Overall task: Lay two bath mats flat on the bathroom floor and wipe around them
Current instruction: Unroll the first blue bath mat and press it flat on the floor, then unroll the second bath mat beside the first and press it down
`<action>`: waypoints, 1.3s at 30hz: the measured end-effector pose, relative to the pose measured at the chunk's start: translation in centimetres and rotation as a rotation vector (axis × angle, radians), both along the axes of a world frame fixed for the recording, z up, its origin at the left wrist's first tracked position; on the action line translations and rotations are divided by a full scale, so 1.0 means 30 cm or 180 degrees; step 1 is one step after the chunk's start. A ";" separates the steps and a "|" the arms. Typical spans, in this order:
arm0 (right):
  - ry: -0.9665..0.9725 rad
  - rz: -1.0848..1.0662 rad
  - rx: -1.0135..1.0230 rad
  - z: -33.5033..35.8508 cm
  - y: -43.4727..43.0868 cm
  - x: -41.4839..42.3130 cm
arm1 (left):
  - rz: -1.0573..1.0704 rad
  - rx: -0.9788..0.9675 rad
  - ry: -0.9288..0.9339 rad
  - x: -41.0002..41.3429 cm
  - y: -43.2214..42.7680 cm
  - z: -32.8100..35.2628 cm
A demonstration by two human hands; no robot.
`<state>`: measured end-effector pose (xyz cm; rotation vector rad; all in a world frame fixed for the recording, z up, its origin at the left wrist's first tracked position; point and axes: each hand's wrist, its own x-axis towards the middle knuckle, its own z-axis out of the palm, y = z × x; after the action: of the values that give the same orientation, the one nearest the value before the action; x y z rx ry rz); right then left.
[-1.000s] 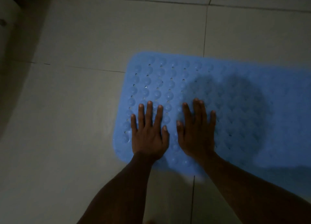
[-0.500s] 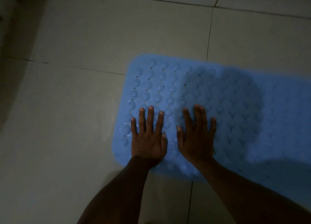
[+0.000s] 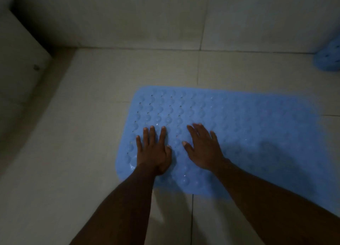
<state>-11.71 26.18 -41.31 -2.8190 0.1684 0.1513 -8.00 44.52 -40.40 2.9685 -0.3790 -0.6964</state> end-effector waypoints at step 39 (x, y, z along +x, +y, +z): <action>-0.1182 -0.1152 -0.0677 1.017 -1.720 0.271 | -0.2112 -0.0664 -0.1623 0.479 -1.914 1.042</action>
<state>-3.59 -25.42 -10.79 -2.8992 0.6308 -0.4935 6.38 -12.90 -9.14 2.7514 -1.4032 0.1055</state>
